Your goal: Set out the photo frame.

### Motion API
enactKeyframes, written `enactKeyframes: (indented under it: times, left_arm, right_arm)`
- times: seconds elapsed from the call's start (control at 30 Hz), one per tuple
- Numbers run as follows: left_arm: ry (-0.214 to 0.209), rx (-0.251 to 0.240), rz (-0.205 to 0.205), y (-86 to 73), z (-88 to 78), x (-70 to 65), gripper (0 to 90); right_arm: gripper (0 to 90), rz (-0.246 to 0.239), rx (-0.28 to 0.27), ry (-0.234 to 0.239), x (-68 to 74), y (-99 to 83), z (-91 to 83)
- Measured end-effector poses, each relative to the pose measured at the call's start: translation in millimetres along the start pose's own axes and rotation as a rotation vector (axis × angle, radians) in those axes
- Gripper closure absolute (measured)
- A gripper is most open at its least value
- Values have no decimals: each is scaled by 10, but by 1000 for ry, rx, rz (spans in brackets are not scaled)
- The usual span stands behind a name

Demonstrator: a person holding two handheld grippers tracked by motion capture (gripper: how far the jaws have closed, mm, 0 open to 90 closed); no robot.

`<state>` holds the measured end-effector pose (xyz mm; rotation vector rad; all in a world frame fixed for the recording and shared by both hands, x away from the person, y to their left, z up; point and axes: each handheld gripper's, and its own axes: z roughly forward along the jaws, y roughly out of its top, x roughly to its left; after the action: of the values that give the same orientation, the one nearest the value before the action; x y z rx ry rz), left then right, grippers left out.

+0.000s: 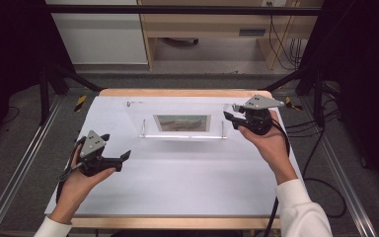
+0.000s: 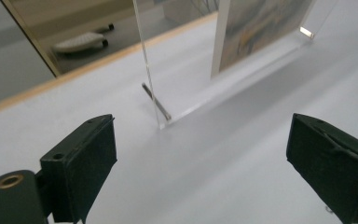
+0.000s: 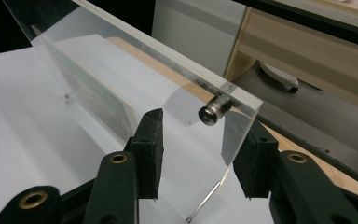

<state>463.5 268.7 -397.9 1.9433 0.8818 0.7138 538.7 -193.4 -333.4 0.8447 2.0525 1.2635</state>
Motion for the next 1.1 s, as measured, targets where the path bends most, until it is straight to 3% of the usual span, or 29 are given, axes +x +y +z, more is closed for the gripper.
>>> enactKeyframes:
  times: [0.13,0.23,0.37,0.43,0.67,0.73,0.87,1.0,1.1]
  left_arm:
    - [-20,58,-33,-247,123,26,78]
    - [-33,73,-52,-313,157,31,77]
    - [-28,100,-44,-405,202,22,77]
    - [-23,107,-60,-474,263,15,77]
    - [-9,121,-65,-496,284,27,77]
    - [12,123,-68,-517,259,31,78]
    - [23,141,-59,-544,226,31,81]
    - [39,141,-76,-559,220,69,81]
    - [90,143,-75,-565,211,118,97]
  right_arm:
    - [566,32,-1,0,-74,41,75]
    - [563,49,-3,2,-115,58,115]
    - [560,75,-6,1,-194,83,197]
    - [559,110,-18,5,-251,85,260]
    - [554,144,-22,6,-343,111,366]
    - [552,171,-30,9,-370,106,394]
    - [541,182,-27,-9,-384,116,443]
    - [526,198,-17,-26,-387,136,487]
    - [518,216,-11,-29,-421,149,537]
